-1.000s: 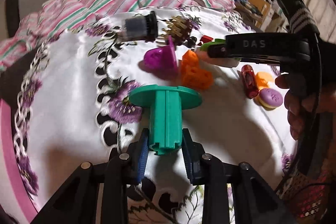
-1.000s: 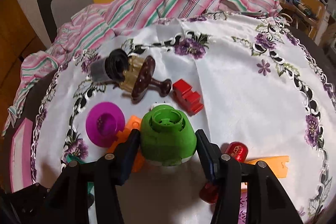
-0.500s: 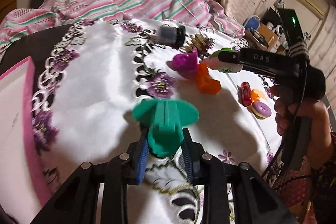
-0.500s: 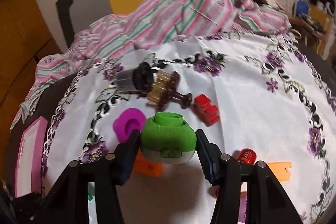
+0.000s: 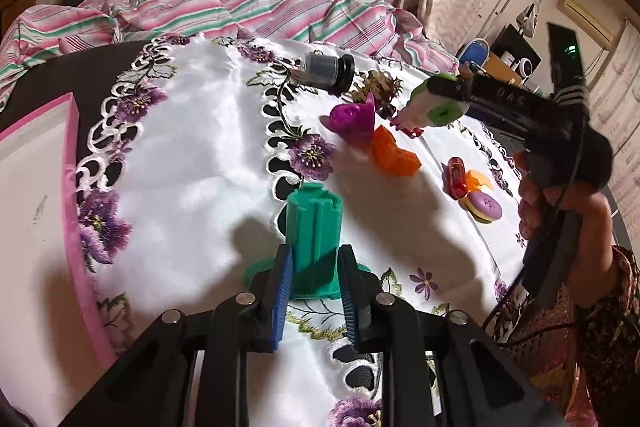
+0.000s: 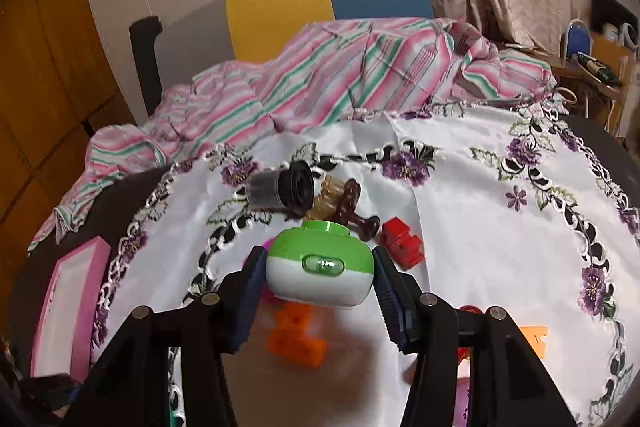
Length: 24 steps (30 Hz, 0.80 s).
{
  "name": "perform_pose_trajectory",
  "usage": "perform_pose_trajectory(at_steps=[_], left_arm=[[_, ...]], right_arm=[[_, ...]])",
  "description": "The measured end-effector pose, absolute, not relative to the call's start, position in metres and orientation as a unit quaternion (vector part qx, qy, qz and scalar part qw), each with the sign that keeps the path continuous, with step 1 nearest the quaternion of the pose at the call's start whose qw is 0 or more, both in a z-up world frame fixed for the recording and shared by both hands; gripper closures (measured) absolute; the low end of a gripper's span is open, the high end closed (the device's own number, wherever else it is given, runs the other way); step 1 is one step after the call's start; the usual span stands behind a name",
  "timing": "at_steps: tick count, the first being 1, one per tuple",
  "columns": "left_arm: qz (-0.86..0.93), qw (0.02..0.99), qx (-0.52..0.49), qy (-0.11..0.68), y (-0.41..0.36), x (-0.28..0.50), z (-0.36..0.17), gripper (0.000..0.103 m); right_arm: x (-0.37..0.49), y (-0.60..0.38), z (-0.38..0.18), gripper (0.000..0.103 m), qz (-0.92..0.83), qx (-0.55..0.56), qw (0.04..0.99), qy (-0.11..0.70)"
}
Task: Organize rigid objects
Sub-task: 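Close right gripper on the green-white plug device while left gripper lifts the teal plunger, then carry the teal plunger into the pink tray and release it while right carries the device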
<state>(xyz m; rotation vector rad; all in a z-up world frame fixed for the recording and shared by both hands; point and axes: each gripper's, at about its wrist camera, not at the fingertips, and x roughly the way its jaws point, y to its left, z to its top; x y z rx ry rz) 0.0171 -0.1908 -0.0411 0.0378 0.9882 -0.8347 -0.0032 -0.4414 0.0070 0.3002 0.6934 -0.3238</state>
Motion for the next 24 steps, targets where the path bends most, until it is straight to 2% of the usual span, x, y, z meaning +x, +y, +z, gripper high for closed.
perform_pose_trajectory(at_steps=[4, 6, 9, 24], left_arm=[[-0.39, 0.796, 0.026, 0.463, -0.204, 0.019, -0.046, 0.064], [-0.384, 0.798, 0.034, 0.463, -0.21, 0.021, -0.048, 0.064], [-0.37, 0.799, 0.042, 0.472, -0.213, 0.027, -0.055, 0.072], [-0.359, 0.817, -0.049, 0.447, -0.147, 0.041, -0.02, 0.072]], right_arm=[[-0.005, -0.439, 0.009, 0.05, -0.149, 0.147, 0.921, 0.33], [-0.004, -0.438, 0.009, 0.05, -0.146, 0.144, 0.921, 0.33], [-0.003, -0.435, 0.009, 0.05, -0.14, 0.138, 0.923, 0.331], [0.003, -0.418, 0.005, 0.05, -0.109, 0.128, 0.923, 0.346]])
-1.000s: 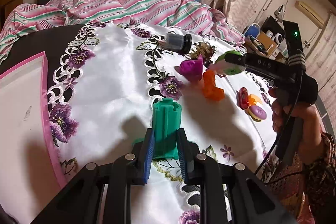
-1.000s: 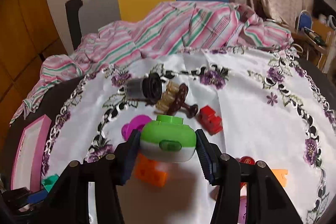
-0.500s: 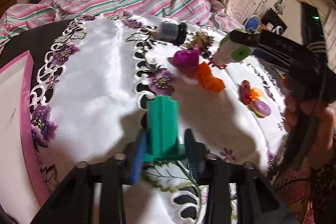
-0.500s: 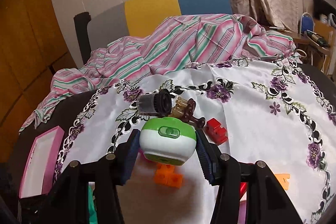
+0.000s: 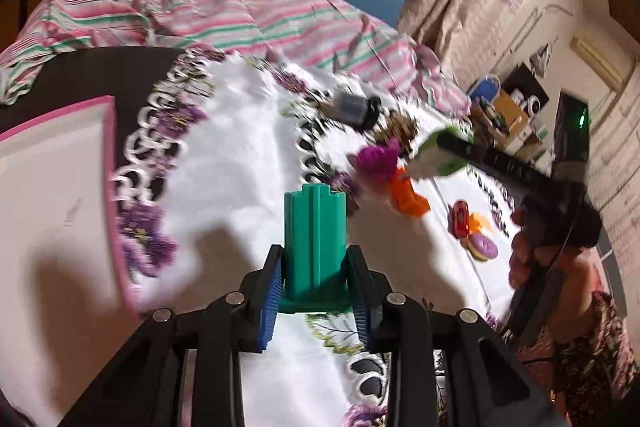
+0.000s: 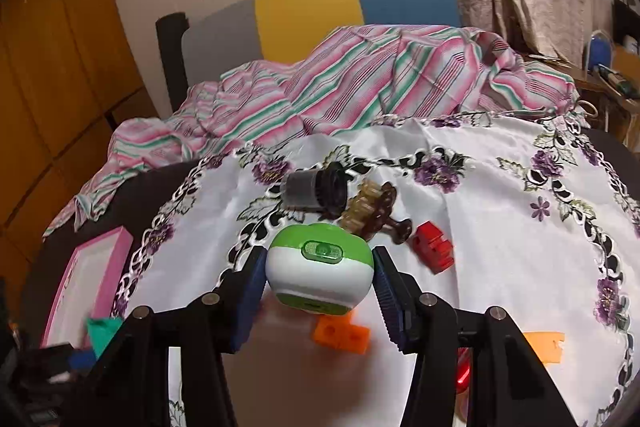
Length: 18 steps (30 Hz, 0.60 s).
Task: Organize rigid objects
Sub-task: 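Carry the teal plunger into the pink tray and release it while right carries the device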
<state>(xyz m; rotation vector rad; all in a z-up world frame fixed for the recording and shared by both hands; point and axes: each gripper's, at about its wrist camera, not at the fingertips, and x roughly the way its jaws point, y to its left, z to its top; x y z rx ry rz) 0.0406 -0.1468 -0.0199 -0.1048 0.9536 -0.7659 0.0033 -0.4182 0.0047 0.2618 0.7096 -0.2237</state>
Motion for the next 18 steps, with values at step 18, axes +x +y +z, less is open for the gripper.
perform_pose_trajectory(at_steps=[18], left_arm=[[-0.216, 0.859, -0.115, 0.449, -0.006, 0.121, -0.025, 0.072]], right_arm=[[0.027, -0.306, 0.013, 0.05, 0.013, 0.151, 0.921, 0.359]])
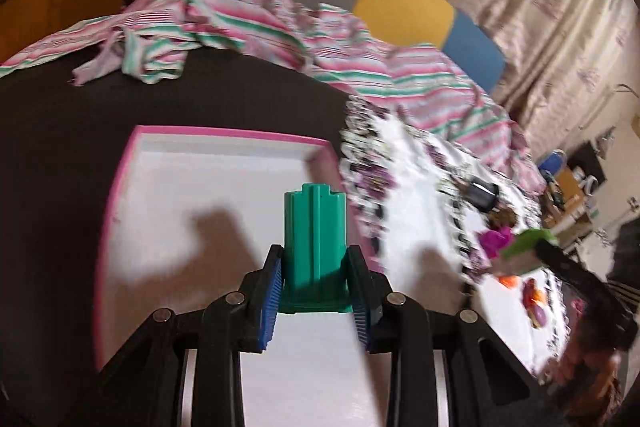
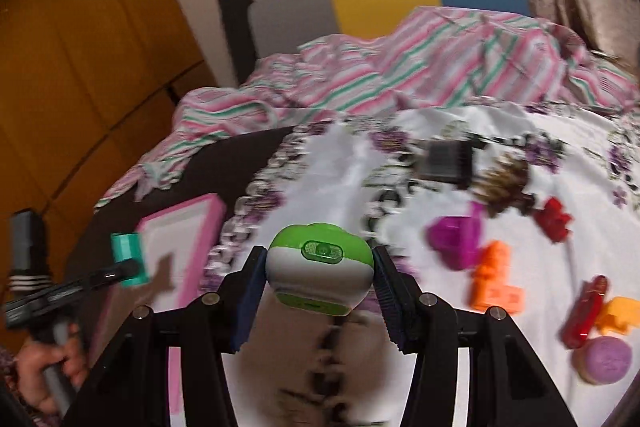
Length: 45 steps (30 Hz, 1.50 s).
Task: Organize rigid objects
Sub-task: 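Carry the teal plunger into the pink tray and release it while right carries the device, then lower the green-white plug device into the tray and open the right gripper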
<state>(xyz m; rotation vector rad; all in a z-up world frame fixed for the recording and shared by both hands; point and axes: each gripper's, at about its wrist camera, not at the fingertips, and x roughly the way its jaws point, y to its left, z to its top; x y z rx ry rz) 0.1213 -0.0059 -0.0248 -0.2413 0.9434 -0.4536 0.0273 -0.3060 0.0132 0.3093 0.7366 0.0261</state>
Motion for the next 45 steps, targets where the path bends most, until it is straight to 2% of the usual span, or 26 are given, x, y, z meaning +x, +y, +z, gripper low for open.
perform_pose_trajectory(at_steps=[15, 18, 21, 31, 45], left_arm=[[-0.126, 0.862, -0.093, 0.482, 0.041, 0.193, -0.06, 0.072], [-0.119, 0.863, -0.102, 0.48, 0.049, 0.194, -0.056, 0.065], [-0.129, 0.87, -0.119, 0.461, 0.057, 0.185, -0.044, 0.057], [-0.136, 0.875, -0.182, 0.428, 0.082, 0.119, -0.033, 0.057], [-0.165, 0.867, -0.186, 0.433, 0.086, 0.061, -0.033, 0.057]], right_arm=[[0.061, -0.188, 0.02, 0.05, 0.152, 0.165, 0.896, 0.384], [0.066, -0.172, 0.016, 0.05, 0.165, 0.158, 0.891, 0.393], [0.07, -0.165, 0.011, 0.05, 0.171, 0.159, 0.885, 0.402], [0.086, -0.15, -0.013, 0.05, 0.173, 0.167, 0.866, 0.439], [0.165, -0.128, -0.043, 0.05, 0.142, 0.166, 0.838, 0.5]])
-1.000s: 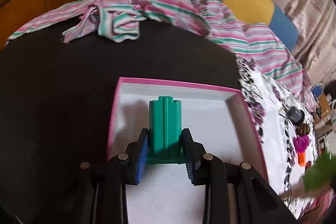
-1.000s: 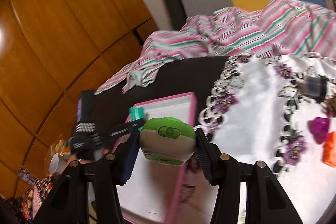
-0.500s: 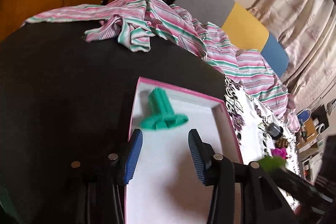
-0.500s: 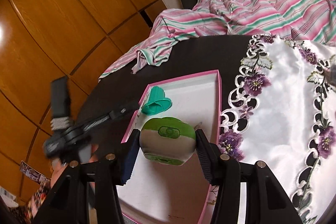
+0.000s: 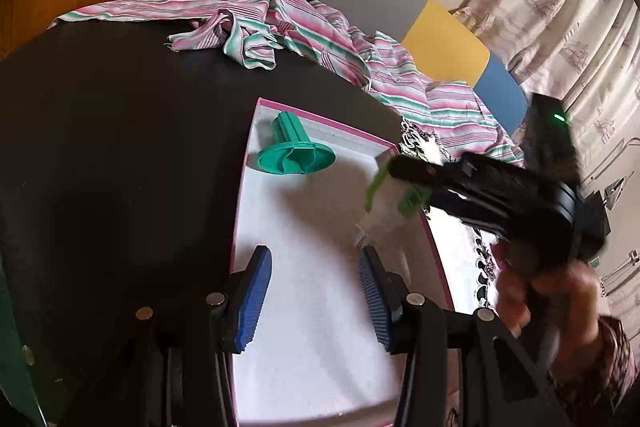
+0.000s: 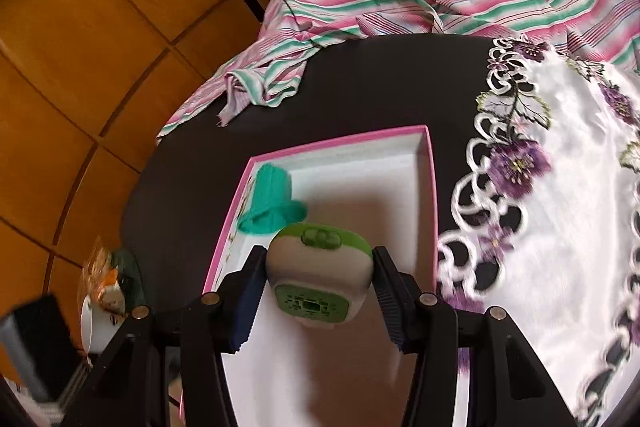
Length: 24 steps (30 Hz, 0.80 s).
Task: Organize rigid objects
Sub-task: 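Lower the green-white plug device into the tray and open the right gripper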
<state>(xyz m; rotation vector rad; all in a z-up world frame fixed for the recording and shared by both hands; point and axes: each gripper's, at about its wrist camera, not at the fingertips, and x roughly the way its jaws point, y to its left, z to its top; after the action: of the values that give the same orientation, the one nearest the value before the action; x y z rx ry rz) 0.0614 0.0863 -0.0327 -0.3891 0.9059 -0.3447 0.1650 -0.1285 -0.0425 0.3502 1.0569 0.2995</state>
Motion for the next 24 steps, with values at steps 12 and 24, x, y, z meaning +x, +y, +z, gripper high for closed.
perform_pose_trajectory(at_steps=[12, 24], left_arm=[[-0.161, 0.861, -0.19, 0.444, 0.094, 0.047, -0.037, 0.057], [-0.206, 0.855, -0.183, 0.439, 0.068, 0.037, -0.032, 0.058]], right_arm=[[0.204, -0.124, -0.05, 0.023, 0.098, 0.187, 0.85, 0.482], [0.135, -0.158, -0.014, 0.022, 0.084, 0.152, 0.876, 0.449]])
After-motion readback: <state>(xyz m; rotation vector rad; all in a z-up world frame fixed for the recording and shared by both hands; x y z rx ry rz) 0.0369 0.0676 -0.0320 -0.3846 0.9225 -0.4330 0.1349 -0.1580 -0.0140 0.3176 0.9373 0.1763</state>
